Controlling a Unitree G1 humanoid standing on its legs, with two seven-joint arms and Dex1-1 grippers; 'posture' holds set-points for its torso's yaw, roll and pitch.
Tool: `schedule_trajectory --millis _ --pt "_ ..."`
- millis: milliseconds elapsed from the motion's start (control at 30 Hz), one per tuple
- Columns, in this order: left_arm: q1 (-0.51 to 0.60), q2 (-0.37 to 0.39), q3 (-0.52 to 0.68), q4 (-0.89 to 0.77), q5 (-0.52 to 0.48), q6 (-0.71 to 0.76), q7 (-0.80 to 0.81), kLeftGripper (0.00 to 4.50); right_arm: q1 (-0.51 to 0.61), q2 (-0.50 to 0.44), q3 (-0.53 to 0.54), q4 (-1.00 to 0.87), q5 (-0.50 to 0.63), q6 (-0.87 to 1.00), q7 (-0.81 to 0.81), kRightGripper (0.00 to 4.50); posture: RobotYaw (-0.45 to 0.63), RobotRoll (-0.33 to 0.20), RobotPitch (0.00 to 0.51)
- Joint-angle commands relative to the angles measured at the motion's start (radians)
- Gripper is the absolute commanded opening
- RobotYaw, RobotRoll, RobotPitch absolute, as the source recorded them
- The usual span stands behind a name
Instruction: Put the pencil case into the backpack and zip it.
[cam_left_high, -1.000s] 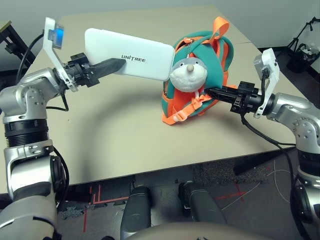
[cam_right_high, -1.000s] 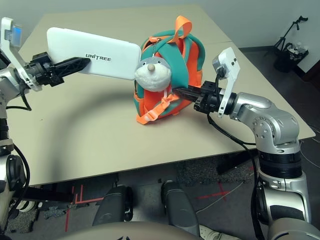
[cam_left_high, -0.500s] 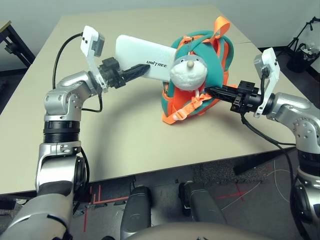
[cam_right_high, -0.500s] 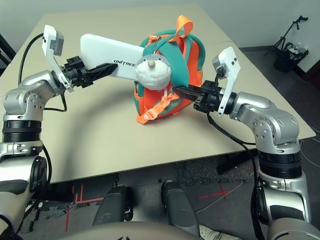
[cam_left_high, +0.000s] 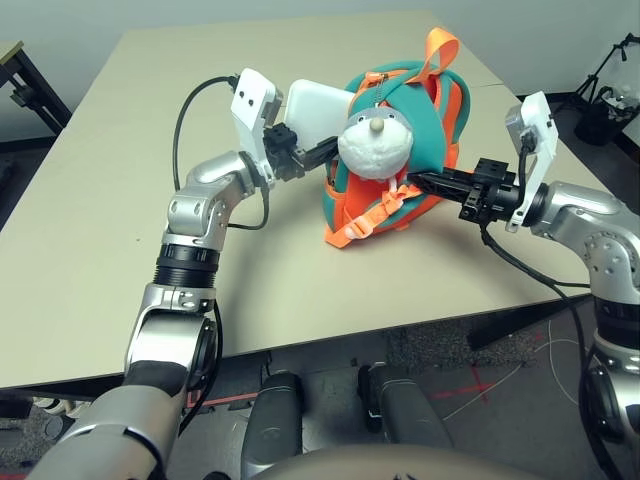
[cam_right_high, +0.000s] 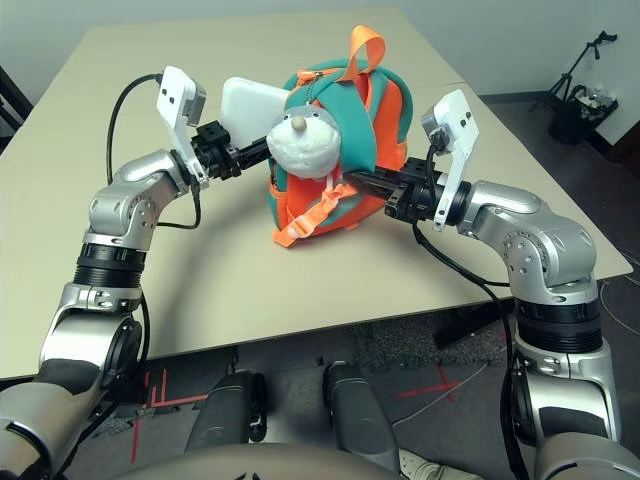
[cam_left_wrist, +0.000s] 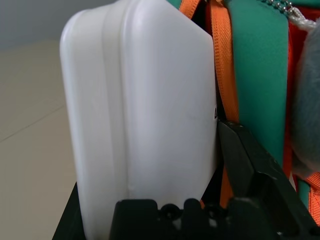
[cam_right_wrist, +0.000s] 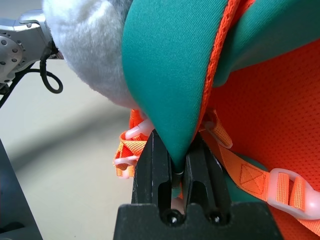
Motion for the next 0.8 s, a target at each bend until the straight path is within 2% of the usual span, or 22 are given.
schedule_trajectory --millis 33,100,267,367,500,600,800 --pt "-0.026 -0.027 -0.031 0.002 0.009 -0.003 -0.005 3.85 -0.014 -0.001 0.009 -0.008 0.003 -0.023 0.007 0.0 -0.15 0.0 0.076" --pt "-0.025 -0.03 -0.028 -0.011 -0.005 0.021 -0.014 4.47 -0.013 -0.002 0.009 -0.007 0.001 -0.024 0.008 0.0 -0.15 0.0 0.078" --pt "-0.014 0.01 -0.01 -0.058 -0.013 0.074 -0.02 4.49 -0.011 0.0 0.01 0.0 -0.006 -0.027 0.01 0.0 -0.14 0.0 0.083" --pt "-0.007 0.04 0.032 -0.126 -0.073 0.157 -0.024 4.49 -0.008 0.004 0.013 0.008 -0.01 -0.031 0.009 0.0 -0.13 0.0 0.087" --pt "0.012 0.125 0.068 -0.215 -0.145 0.266 -0.065 4.49 -0.009 0.009 0.018 0.013 -0.012 -0.035 0.011 0.0 -0.13 0.0 0.089" --pt "0.03 0.198 0.08 -0.258 -0.163 0.297 -0.087 4.49 -0.013 0.012 0.021 0.02 -0.014 -0.038 0.013 0.0 -0.11 0.0 0.093" --pt "0.031 0.261 0.191 -0.275 -0.251 0.353 -0.075 4.49 -0.021 0.017 0.032 0.036 -0.021 -0.048 0.018 0.0 -0.1 0.0 0.095"
